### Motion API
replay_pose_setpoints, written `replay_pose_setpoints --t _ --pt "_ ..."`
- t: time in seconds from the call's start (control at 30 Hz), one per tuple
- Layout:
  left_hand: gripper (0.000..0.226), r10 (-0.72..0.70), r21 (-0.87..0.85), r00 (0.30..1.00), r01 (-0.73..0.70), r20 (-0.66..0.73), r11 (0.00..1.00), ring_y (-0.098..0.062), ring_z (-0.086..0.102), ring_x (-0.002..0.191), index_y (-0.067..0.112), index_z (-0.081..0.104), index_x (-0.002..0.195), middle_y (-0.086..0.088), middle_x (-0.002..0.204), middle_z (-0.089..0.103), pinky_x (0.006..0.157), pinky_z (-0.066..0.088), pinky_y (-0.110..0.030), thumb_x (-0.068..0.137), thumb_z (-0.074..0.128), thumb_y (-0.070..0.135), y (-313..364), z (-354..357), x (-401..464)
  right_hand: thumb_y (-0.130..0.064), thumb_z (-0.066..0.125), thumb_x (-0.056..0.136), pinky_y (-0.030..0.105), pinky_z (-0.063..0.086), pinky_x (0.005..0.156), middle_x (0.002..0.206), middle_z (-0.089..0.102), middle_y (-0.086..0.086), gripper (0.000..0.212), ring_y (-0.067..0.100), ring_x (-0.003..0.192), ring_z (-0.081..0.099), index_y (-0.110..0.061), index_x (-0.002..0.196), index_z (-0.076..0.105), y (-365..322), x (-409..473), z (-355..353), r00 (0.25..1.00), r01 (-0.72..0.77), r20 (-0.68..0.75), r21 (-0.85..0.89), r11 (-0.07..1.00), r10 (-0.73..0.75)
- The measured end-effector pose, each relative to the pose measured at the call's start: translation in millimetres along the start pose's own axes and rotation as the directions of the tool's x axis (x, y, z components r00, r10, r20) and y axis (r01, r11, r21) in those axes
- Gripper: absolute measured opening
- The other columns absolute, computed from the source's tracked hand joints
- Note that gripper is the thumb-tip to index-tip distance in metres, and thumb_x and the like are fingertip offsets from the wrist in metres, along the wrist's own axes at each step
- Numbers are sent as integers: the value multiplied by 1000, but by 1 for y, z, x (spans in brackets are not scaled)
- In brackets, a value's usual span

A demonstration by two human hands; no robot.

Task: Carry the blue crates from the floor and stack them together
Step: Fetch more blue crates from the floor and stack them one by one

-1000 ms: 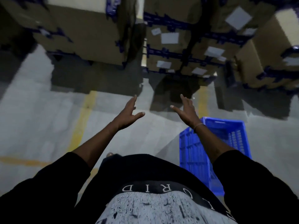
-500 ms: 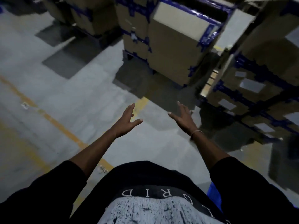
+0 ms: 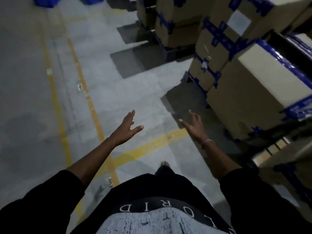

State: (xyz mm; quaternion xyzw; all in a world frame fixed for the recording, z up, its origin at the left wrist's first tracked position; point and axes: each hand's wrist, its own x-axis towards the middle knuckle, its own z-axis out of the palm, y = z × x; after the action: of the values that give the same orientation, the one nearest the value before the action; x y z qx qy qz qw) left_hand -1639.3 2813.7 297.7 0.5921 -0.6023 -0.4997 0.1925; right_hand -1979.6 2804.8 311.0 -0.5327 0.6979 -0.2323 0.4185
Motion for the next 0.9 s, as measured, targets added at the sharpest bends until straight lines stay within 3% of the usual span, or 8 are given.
replay_pose_setpoints --t 0.27,0.47,0.77,0.9 --pt "95 -75 -115 962 46 -262 992 -8 40 142 47 3 158 17 168 0 106 43 -31 87 63 66 29 -58 82 -79 60 72 52 27 118 159 19 -6 96 26 147 24 -37 152 29 -81 167 -15 978 122 184 -94 988 -103" --pt "95 -152 -192 923 87 -354 978 -11 38 143 42 4 160 15 169 -1 109 43 -34 88 64 63 16 -113 131 -79 57 73 53 26 119 160 16 -3 97 28 148 22 -33 154 27 -149 268 13 939 215 303 -153 965 -161" --pt "96 -231 -217 900 159 -369 963 -14 38 145 43 5 159 13 169 -1 114 41 -42 87 63 66 -50 -264 250 -76 56 78 48 28 119 158 19 -6 93 25 146 27 -31 154 27 -252 431 122 931 218 332 -173 960 -152" --pt "97 -216 -185 915 160 -340 970 -14 37 145 41 5 160 12 169 -2 114 39 -39 87 64 64 -62 -347 299 -79 56 76 49 28 119 158 18 -9 95 24 147 26 -33 154 26 -312 486 168 931 197 339 -148 969 -137"
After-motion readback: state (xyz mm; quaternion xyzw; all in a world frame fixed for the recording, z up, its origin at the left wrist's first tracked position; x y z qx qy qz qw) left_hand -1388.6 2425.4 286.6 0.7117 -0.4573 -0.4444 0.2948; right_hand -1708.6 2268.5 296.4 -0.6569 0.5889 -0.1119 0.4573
